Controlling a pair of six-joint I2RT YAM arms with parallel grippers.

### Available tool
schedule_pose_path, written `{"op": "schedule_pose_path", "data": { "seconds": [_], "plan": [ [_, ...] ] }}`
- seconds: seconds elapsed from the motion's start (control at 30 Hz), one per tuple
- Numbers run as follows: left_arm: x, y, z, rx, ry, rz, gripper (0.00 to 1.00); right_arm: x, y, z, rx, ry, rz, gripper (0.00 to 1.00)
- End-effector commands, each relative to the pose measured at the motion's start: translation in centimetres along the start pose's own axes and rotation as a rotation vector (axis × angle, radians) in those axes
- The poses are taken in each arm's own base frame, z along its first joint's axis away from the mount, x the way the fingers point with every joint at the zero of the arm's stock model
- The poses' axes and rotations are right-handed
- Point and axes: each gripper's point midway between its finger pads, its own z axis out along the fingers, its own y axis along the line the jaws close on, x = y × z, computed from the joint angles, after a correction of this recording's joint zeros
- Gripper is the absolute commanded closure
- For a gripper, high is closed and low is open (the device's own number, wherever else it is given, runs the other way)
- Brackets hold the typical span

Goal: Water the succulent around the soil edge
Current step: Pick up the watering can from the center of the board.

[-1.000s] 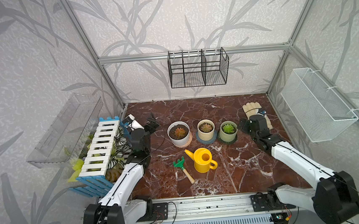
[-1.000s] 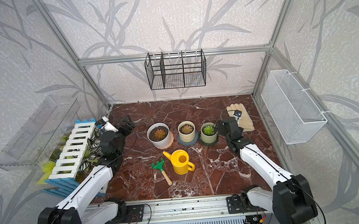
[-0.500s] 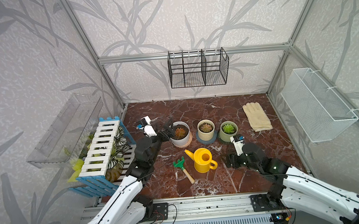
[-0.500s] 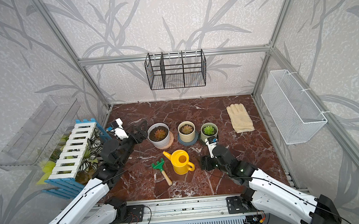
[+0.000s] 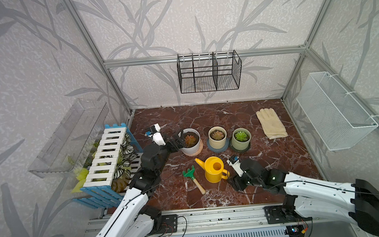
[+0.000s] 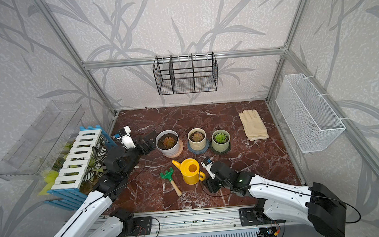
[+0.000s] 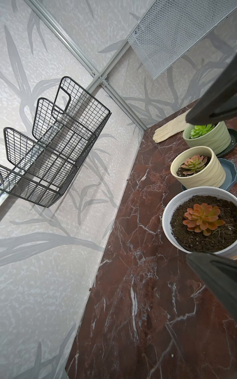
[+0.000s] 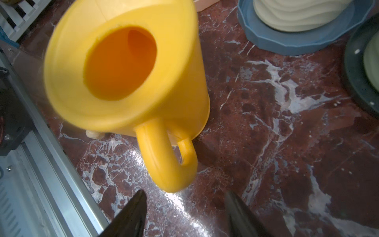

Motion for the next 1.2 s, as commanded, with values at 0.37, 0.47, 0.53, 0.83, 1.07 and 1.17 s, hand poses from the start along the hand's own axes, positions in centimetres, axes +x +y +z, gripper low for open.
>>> {"op": "schedule_pose_path", "data": {
  "seconds": [0.37, 0.47, 0.53, 0.83, 1.07, 1.17],
  "plan": [
    [-1.0, -1.3, -0.5, 0.031, 0.011, 0.063, 0.00, -4.1, 2.9, 2.0, -0.082, -0.033, -0.195, 0.54],
    [-0.8, -1.0, -0.6, 0.025, 0.013, 0.063, 0.00, -4.0, 2.9, 2.1, -0.072, -0.007, -0.216, 0.63],
    [-0.9, -1.0, -0.6, 0.020, 0.011, 0.064, 0.00, -3.9, 3.0, 2.0, -0.067, 0.008, -0.221, 0.68],
    [-2.0, -2.1, -0.3, 0.038, 0.021, 0.056, 0.00, -3.2, 3.6, 0.6, -0.030, 0.095, -0.210, 1.00],
    [-2.0, -1.1, 0.2, -0.025, 0.028, 0.101, 0.00, -5.2, 5.1, -3.1, -0.047, 0.175, -0.168, 1.00],
    [-2.1, -0.8, 0.1, -0.045, 0.022, 0.114, 0.00, -6.0, 5.4, -5.1, -0.028, 0.246, -0.162, 1.00]
  ]
}}
